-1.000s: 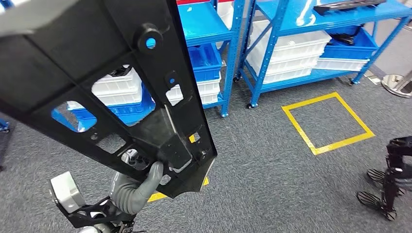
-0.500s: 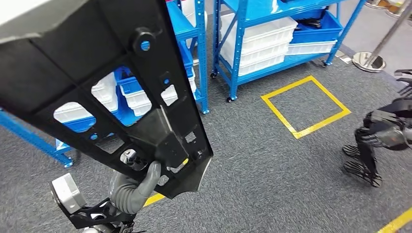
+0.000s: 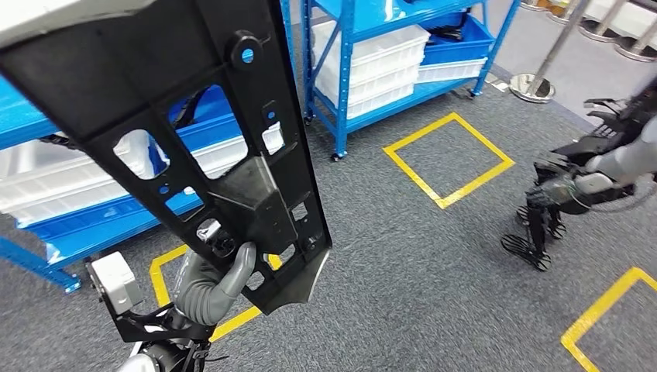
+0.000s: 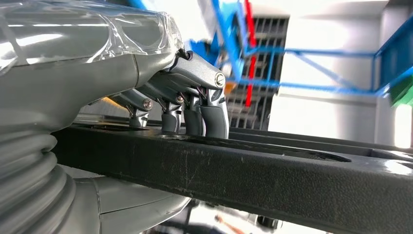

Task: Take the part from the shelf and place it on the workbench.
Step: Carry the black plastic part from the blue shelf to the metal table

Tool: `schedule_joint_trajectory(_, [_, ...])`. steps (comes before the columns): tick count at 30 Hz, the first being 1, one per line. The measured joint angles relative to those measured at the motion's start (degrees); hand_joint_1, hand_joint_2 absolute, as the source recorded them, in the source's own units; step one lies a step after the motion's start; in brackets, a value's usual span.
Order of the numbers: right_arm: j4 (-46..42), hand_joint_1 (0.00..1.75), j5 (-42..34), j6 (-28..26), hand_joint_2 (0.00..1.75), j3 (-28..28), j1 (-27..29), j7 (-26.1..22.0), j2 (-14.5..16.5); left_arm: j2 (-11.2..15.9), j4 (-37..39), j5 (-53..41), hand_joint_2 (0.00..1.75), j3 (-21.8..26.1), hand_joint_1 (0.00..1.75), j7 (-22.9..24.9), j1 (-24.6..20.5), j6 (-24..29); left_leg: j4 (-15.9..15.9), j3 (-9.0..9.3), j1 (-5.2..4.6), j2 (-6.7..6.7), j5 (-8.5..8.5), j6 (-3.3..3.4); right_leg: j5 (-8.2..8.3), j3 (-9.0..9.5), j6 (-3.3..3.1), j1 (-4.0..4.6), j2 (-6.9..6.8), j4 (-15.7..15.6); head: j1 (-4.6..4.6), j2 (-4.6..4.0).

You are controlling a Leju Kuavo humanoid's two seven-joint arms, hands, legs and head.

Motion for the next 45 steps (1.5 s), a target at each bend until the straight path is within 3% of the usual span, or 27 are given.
schedule_joint_trajectory(1, [0.00,0.00,-0.07,-0.01,0.00,-0.31,0.02,-0.22,0.21,-0.01,0.11,0.20,1.75,-0.17,1.75,0.20,-0.04,-0.02,0.01,-0.01,-0.03,0.69,-0.02,0.00,-0.51,-0.97,0.13,-0.12,-0.12,2.24,0.00,0.00])
schedule_joint_trajectory(2, [0.00,0.00,-0.05,-0.01,0.00,-0.60,0.07,-0.31,0.37,-0.02,0.23,0.32,1.75,-0.37,1.75,0.33,-0.09,0.02,0.02,0.00,-0.05,1.32,-0.04,-0.01,0.04,-0.84,0.22,-0.23,-0.21,2.26,0.00,0.00])
schedule_joint_trajectory(3, [0.00,0.00,-0.03,-0.01,0.00,-0.86,0.11,-0.34,0.48,-0.03,0.31,0.40,1.75,-0.54,1.75,0.42,-0.16,0.09,0.03,0.02,-0.04,1.89,-0.07,-0.05,1.47,0.39,0.28,-0.33,-0.38,0.08,0.00,0.00])
schedule_joint_trajectory(5, [0.00,0.00,-0.02,-0.09,0.00,-1.28,0.09,-0.34,0.60,-0.04,0.34,0.46,1.75,-0.79,1.75,0.58,-0.43,0.33,0.09,0.08,-0.17,2.76,-0.19,-0.29,4.93,4.98,0.27,-0.32,-1.89,-8.42,0.01,0.00])
schedule_joint_trajectory(7, [0.00,0.00,-0.03,-0.29,0.00,-1.69,0.00,-0.21,0.73,-0.04,0.34,0.51,1.75,-0.98,1.75,0.80,-0.68,0.77,0.23,0.04,-0.56,3.44,-0.35,-0.74,6.37,7.60,-0.10,-0.12,-3.17,-13.81,-0.06,0.00])
schedule_joint_trajectory(10, [0.00,0.00,0.00,-0.38,0.00,-2.12,0.08,0.50,0.87,-0.04,0.34,0.78,1.75,-1.25,1.75,1.10,-0.76,1.41,0.35,-0.02,-0.60,4.29,-0.53,-1.60,6.59,7.47,-1.05,0.08,-2.25,-14.52,-0.20,0.00])
schedule_joint_trajectory(11, [0.01,0.00,0.02,-0.35,0.00,-2.16,0.14,0.74,0.89,-0.04,0.34,0.88,1.75,-1.31,1.75,1.11,-0.76,1.55,1.00,-0.25,-0.45,3.85,-1.12,-1.93,6.76,7.41,-1.42,0.04,-1.81,-14.62,-0.21,0.00])
schedule_joint_trajectory(13, [0.02,0.00,0.18,-0.16,0.00,-2.29,0.15,1.11,0.91,-0.03,0.35,1.02,1.75,-1.40,1.75,1.09,-0.76,1.81,5.72,-2.25,-0.15,1.97,-4.17,-2.44,7.07,7.30,-2.05,-0.16,-1.05,-14.75,-0.27,0.00])
schedule_joint_trajectory(15, [0.02,0.00,0.38,0.19,0.00,-2.45,0.12,1.23,0.93,-0.02,0.36,1.05,1.75,-1.57,1.75,1.06,-0.65,2.02,14.13,-6.01,-0.06,0.46,-8.03,-2.70,7.22,7.09,-2.37,-0.11,-0.10,-14.73,-0.33,0.00])
schedule_joint_trajectory(16, [0.02,0.00,0.36,0.39,0.00,-2.51,0.14,1.14,0.96,-0.01,0.38,1.03,1.75,-1.67,1.75,1.05,-0.57,2.09,17.29,-7.47,-0.05,0.19,-8.99,-2.77,7.26,7.02,-2.43,-0.07,0.48,-14.72,-0.35,0.00])
schedule_joint_trajectory(17, [0.02,0.00,0.20,0.57,0.00,-2.54,0.17,0.92,0.97,-0.01,0.39,1.00,1.75,-1.74,1.75,1.04,-0.50,2.12,18.35,-7.96,-0.05,0.04,-8.85,-2.76,7.30,7.01,-2.46,-0.05,1.07,-14.71,-0.35,0.00])
schedule_joint_trajectory(18, [0.01,0.00,-0.15,0.79,0.00,-2.59,0.20,0.54,0.98,0.00,0.41,0.97,1.75,-1.78,1.75,1.03,-0.47,2.12,16.88,-7.24,-0.04,-0.10,-7.60,-2.69,7.33,7.05,-2.46,-0.03,1.69,-14.70,-0.35,0.00])
schedule_joint_trajectory(21, [0.01,0.00,-1.91,1.67,0.00,-3.06,0.20,-1.50,1.01,0.01,0.41,0.84,1.75,-1.79,1.75,0.87,-0.46,2.10,4.43,-1.26,0.01,-2.23,-1.97,-2.15,7.46,7.22,-2.21,-0.02,3.43,-14.68,-0.36,0.00])
schedule_joint_trajectory(23, [0.01,0.00,-2.85,1.96,0.00,-3.64,0.21,-3.11,1.05,0.04,0.41,0.71,1.75,-1.78,1.75,0.63,-0.42,2.08,0.49,0.33,-0.06,-3.46,-0.79,-1.81,7.68,6.87,-1.77,0.00,4.20,-14.61,-0.36,0.00])
schedule_joint_trajectory(25, [0.03,0.00,-3.15,1.71,0.00,-4.11,0.36,-4.91,1.03,0.06,0.40,0.49,1.75,-1.73,1.75,0.40,-0.35,1.97,0.34,0.14,-0.19,-2.97,-0.55,-1.42,7.94,6.50,-1.19,-0.05,4.81,-14.66,-0.35,0.00])
schedule_joint_trajectory(27, [0.09,0.00,-2.99,1.17,0.00,-4.43,0.53,-6.55,1.00,0.08,0.38,0.30,1.75,-1.63,1.75,0.30,-0.37,1.81,0.01,0.23,-0.08,-2.14,-0.17,-0.77,7.19,6.00,-0.65,-0.03,3.96,-13.68,-0.27,0.00])
schedule_joint_trajectory(29, [0.13,0.00,-2.74,0.58,0.00,-4.74,0.46,-7.54,0.99,0.09,0.37,0.24,1.75,-1.59,1.75,0.24,-0.36,1.61,-0.24,0.33,0.08,-1.06,0.05,-0.25,4.00,3.65,-0.20,-0.04,1.62,-8.39,-0.09,0.00])
schedule_joint_trajectory(31, [0.13,0.00,-3.25,-0.19,0.00,-5.18,0.37,-8.71,1.00,0.11,0.37,0.22,1.75,-1.59,1.75,0.23,-0.25,1.33,-0.22,0.27,0.01,0.12,0.03,-0.08,0.39,0.00,0.16,-0.17,0.16,-0.40,0.02,0.00])
schedule_joint_trajectory(32, [0.14,0.00,-3.86,-0.63,0.00,-5.49,0.38,-9.25,0.98,0.13,0.37,0.20,1.75,-1.60,1.75,0.24,-0.21,1.14,-0.21,0.25,-0.02,0.72,0.01,-0.08,-0.27,-1.05,0.26,-0.24,-0.07,2.00,0.02,0.00])
schedule_joint_trajectory(33, [0.15,0.00,-4.58,-1.12,0.00,-5.84,0.40,-9.40,0.92,0.13,0.37,0.17,1.75,-1.60,1.75,0.24,-0.19,0.93,-0.21,0.24,-0.03,1.28,-0.01,-0.09,0.19,-0.97,0.32,-0.28,-0.22,2.12,0.02,0.00])
schedule_joint_trajectory(34, [0.18,0.00,-5.17,-1.58,0.00,-6.21,0.41,-9.00,0.80,0.12,0.37,0.16,1.75,-1.60,1.75,0.24,-0.20,0.68,-0.20,0.27,-0.02,1.79,-0.05,-0.13,1.55,0.28,0.34,-0.30,-0.44,-0.06,0.02,0.00])
schedule_joint_trajectory(36, [0.23,0.00,-5.87,-2.30,0.00,-6.96,0.37,-7.28,0.50,0.11,0.37,0.18,1.75,-1.60,1.75,0.24,-0.24,0.22,-0.16,0.42,-0.16,2.67,-0.21,-0.38,4.93,4.92,0.24,-0.19,-2.17,-8.48,0.02,0.00])
schedule_joint_trajectory(38, [0.24,0.00,-5.98,-2.40,0.00,-7.46,0.28,-5.65,0.31,0.11,0.37,0.20,1.75,-1.59,1.75,0.23,-0.38,-0.11,-0.06,0.46,-0.52,3.36,-0.42,-0.81,6.45,7.67,-0.21,0.09,-3.54,-13.97,-0.04,0.00])
schedule_joint_trajectory(41, [0.24,0.00,-6.10,-0.92,0.00,-7.93,0.36,-4.47,0.09,0.11,0.37,0.23,1.75,-1.58,1.75,0.06,-0.59,-0.41,0.00,0.42,-0.61,4.28,-0.63,-1.59,6.67,7.51,-1.11,0.29,-2.54,-14.67,-0.10,0.00])
schedule_joint_trajectory(42, [0.24,0.00,-6.33,-0.18,0.00,-8.08,0.42,-4.68,-0.01,0.11,0.37,0.26,1.75,-1.56,1.75,-0.02,-0.65,-0.48,0.61,0.20,-0.47,3.86,-1.19,-1.90,6.82,7.43,-1.42,0.24,-2.07,-14.75,-0.11,0.00])
schedule_joint_trajectory(44, [0.24,0.00,-7.05,1.10,0.00,-8.50,0.42,-5.90,-0.12,0.12,0.37,0.44,1.75,-1.49,1.75,-0.20,-0.71,-0.71,5.26,-1.76,-0.20,1.98,-4.12,-2.42,7.10,7.31,-2.06,0.04,-1.20,-14.86,-0.15,0.00])
schedule_joint_trajectory(45, [0.24,0.00,-7.66,1.50,0.00,-8.82,0.39,-7.05,-0.13,0.12,0.37,0.54,1.75,-1.47,1.75,-0.27,-0.69,-0.84,9.42,-3.58,-0.14,0.97,-6.20,-2.55,7.16,7.22,-2.24,0.06,-0.69,-14.85,-0.19,0.00])
